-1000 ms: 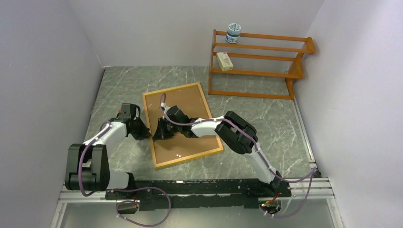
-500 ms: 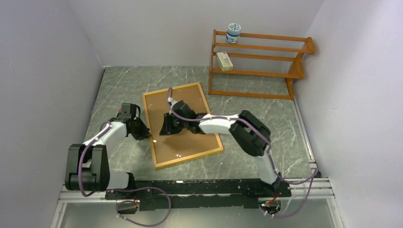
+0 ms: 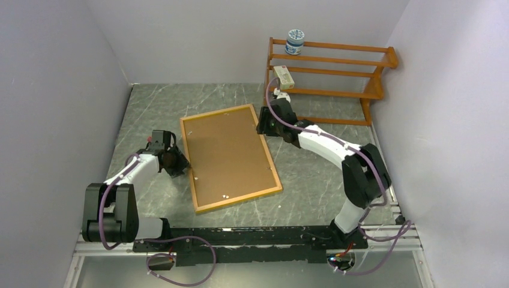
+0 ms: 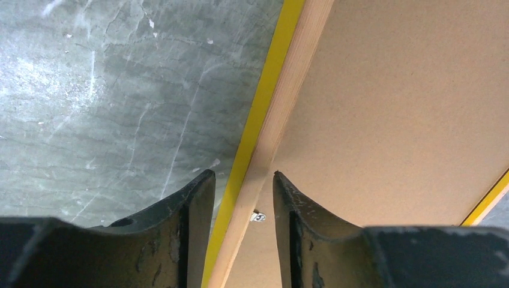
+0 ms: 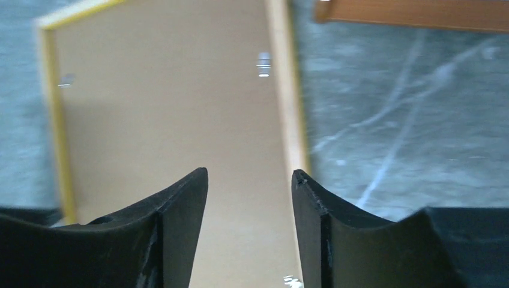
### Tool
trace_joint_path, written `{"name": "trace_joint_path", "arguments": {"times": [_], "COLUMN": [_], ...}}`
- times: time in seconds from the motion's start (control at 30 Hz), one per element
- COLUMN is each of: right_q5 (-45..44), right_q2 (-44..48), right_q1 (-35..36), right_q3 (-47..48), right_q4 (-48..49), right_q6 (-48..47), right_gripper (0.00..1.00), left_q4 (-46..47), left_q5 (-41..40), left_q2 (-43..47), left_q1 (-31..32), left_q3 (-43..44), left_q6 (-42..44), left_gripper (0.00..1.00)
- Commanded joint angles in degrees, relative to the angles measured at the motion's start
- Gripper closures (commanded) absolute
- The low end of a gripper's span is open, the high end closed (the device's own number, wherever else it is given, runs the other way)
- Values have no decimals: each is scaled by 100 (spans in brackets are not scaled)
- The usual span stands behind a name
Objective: Put the photo into the frame
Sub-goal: Install the photo frame at the center of the board.
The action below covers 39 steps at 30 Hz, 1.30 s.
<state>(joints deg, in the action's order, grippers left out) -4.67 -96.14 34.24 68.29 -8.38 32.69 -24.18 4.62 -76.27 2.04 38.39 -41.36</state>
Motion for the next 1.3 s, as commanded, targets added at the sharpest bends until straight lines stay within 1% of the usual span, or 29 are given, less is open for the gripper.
{"name": "trace_joint_path", "arguments": {"times": [0.0,0.1,0.23,0.43,0.6,0.8,0.93,1.0,1.17,1.27], "right_q5": [-695,-774,-679,-662,-662,-976,-1243,-1289,-1174,-1069], "right_q2": [-596,-1070,-1654,-2360,-2743,-3235,-3476,-3530,-3461,-3372], "right_q1": [-193,-257,-275,-265,-247,-203,-163,-155,-153,-151], "right_q3": [558,999,1542,2206,2597,3086,3285,3316,3128,2956], "right_q4": [-795,-979,-1028,-1054,-1016,-1286,-1375,-1419,-1362,-1242], "right_q6": [-765,-964,-1079,-977,-1058,-1012,-977,-1007,-1060,-1059], "right_gripper": [39,33,30,30,30,33,36,40,57,62], "left_q4": [224,275,332,403,415,421,439,452,466,476], "left_q5": [-59,-24,20,80,127,181,179,211,282,301], "left_q2": [24,-33,-96,-124,-123,-178,-152,-143,-143,-142], "left_q1": [-24,-21,-27,-27,-27,-27,-26,-22,-27,-26], "left_q3": [142,118,66,-19,-60,-66,-99,-110,-128,-154], "left_q6": [-48,-54,-58,-66,-69,-43,-46,-39,-39,-48], "left_gripper": [53,49,47,46,47,48,49,50,52,52]}}
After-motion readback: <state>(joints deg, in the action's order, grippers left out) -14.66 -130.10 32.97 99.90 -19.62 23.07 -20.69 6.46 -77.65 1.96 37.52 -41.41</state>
